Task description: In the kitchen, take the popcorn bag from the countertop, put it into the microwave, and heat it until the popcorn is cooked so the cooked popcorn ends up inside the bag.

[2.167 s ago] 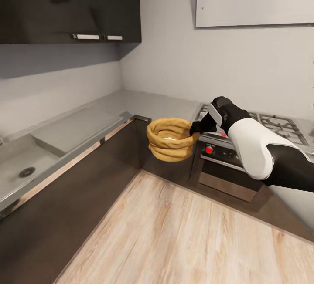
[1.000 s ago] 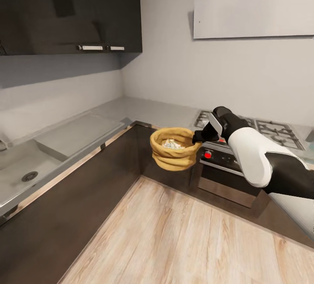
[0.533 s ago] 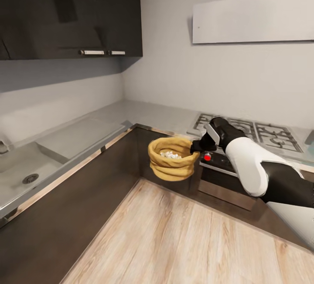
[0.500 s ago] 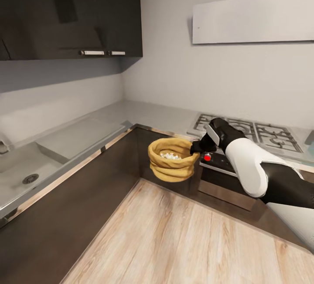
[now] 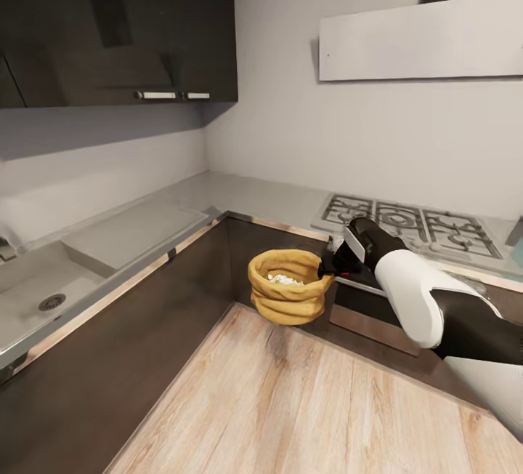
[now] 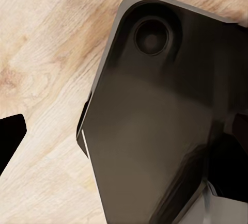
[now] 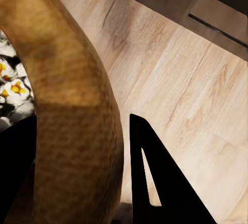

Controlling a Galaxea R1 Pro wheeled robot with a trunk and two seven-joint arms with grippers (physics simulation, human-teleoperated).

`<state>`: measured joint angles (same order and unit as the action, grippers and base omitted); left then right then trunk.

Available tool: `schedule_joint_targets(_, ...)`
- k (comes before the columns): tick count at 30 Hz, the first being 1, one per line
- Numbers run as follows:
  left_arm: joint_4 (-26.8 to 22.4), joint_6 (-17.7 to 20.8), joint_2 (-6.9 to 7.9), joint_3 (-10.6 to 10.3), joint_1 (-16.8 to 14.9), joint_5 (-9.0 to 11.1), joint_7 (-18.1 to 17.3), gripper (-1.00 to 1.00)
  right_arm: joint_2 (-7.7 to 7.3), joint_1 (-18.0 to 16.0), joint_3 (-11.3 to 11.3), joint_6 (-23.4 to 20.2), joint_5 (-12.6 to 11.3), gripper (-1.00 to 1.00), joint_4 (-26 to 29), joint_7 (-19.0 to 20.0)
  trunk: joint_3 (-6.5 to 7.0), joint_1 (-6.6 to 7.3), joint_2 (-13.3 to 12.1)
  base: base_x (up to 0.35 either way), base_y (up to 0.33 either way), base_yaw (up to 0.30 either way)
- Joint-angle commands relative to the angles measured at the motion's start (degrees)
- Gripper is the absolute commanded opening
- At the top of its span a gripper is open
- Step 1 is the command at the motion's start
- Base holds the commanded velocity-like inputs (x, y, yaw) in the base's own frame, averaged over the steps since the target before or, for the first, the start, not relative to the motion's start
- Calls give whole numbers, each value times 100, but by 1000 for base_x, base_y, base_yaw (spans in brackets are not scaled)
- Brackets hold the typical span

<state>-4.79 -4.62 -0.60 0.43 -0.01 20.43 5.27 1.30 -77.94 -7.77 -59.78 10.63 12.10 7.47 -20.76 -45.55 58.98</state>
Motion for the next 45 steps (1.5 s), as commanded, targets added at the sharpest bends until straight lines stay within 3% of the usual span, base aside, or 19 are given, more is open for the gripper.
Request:
schedule_joint_targets(1,-5,-12,-2,1,0,22,17,100,2,55,-39,-22,52,-100,10,42,3,0,4,0,0,0)
schedule_joint_targets(29,-5,-12,-2,1,0,22,15,100,-86,116,-40,-22,53,-100,8,3,236,0,4,0,0,0)
schedule_joint_targets(45,-5,-12,-2,1,0,22,15,100,-172,118,-34,-22,103,-100,12,-1,239,0,4,0,0,0)
